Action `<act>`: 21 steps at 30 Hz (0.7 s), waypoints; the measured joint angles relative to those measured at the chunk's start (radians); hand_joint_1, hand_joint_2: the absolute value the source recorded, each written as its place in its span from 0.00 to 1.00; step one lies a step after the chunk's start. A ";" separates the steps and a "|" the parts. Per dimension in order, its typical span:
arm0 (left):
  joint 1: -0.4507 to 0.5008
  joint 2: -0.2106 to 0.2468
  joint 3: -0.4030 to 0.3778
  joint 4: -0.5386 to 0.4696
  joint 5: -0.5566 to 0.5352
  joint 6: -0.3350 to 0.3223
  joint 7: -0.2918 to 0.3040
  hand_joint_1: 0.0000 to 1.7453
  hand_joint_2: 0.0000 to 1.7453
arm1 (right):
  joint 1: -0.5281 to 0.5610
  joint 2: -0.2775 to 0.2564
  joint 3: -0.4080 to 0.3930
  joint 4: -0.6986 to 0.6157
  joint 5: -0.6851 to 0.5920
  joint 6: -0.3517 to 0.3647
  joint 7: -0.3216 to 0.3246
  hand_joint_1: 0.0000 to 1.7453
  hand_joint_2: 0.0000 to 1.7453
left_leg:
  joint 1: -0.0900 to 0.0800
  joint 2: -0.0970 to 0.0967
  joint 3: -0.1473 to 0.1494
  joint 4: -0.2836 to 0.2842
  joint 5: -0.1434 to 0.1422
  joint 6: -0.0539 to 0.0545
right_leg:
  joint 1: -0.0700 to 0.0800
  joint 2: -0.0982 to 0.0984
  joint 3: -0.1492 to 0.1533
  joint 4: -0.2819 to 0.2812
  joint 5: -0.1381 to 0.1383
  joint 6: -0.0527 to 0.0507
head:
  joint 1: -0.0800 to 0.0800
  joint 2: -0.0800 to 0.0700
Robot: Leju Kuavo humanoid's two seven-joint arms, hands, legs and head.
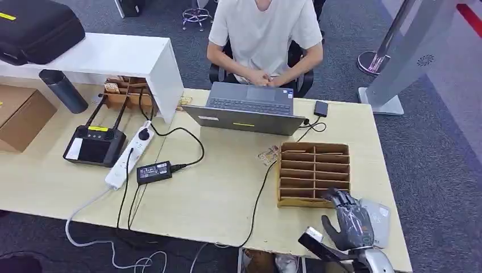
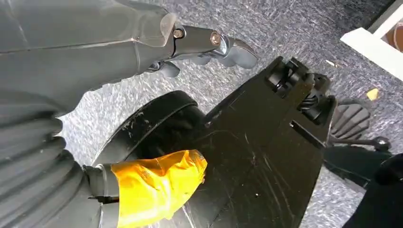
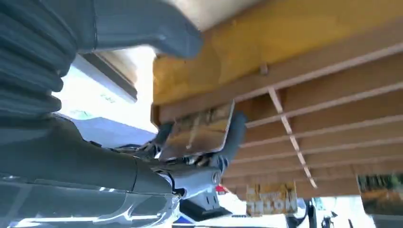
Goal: Pass the card to the sensor for recognition and then transmit it.
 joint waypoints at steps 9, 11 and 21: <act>-0.013 -0.002 -0.031 -0.003 -0.066 -0.023 0.011 0.00 1.00 | -0.024 0.015 -0.001 0.010 0.000 0.014 -0.014 1.00 1.00 | 0.000 0.000 0.001 0.000 0.000 0.000 | 0.000 0.000 0.001 0.000 0.000 0.000 | 0.000 0.000; -0.014 -0.002 -0.039 -0.003 -0.078 -0.029 0.014 0.00 1.00 | -0.027 0.019 -0.001 0.013 0.000 0.015 -0.015 1.00 1.00 | 0.000 0.000 0.001 0.000 0.000 0.000 | 0.001 0.000 0.001 0.000 0.000 0.000 | 0.000 0.000; -0.025 -0.006 -0.057 -0.005 -0.116 -0.038 0.018 0.00 1.00 | -0.041 0.026 -0.001 0.021 -0.001 0.018 -0.020 0.88 1.00 | 0.000 0.000 0.002 0.000 0.000 0.000 | 0.001 0.000 0.002 0.000 0.000 0.000 | 0.000 0.000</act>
